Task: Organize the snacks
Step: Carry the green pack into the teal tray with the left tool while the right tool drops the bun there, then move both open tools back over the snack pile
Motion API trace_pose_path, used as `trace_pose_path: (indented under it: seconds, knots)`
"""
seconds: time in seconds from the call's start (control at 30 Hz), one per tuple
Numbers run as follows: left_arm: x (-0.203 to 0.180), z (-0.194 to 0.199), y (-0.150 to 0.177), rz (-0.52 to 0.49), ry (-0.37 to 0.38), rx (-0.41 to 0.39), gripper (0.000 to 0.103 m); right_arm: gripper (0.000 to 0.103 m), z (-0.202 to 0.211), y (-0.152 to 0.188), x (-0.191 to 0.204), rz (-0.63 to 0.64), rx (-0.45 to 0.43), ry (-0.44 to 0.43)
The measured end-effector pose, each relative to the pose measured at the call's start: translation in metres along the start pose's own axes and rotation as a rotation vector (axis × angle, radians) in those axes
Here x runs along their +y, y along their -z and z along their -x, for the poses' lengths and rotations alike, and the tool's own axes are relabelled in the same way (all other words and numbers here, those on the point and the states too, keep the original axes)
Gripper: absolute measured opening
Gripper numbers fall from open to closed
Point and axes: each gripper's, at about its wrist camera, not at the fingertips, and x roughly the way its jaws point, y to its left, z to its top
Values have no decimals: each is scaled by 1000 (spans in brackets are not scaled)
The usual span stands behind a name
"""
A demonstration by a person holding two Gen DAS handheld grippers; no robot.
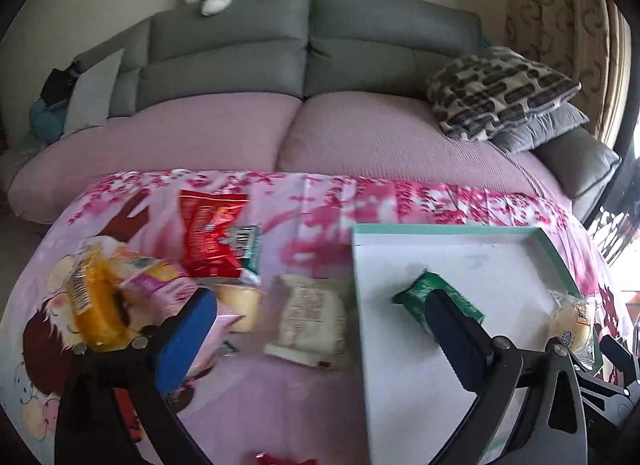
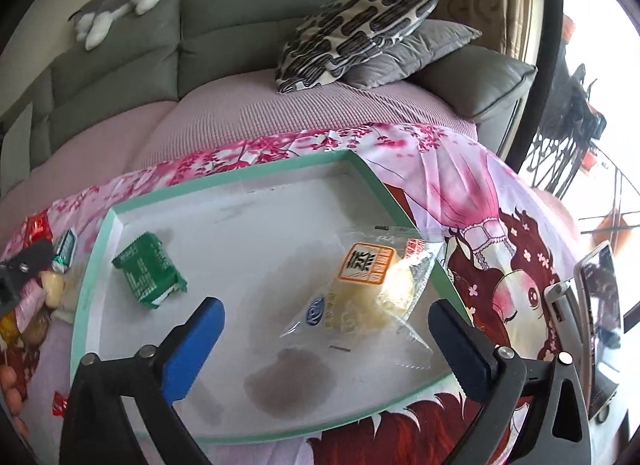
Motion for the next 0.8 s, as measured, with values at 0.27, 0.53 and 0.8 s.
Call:
trace_pose_path:
  seconds: [0.27,0.53,0.8]
  knots:
    - [43,20,7,68,-52,-21,103,103,16,0,23,18,-18,-35]
    - [91,38,19,176,-151,-16,103,103,32,3,56,39,-71,-112]
    - [147,56,30,260,-263,0,103,103,50,11,104,109,-126,-125]
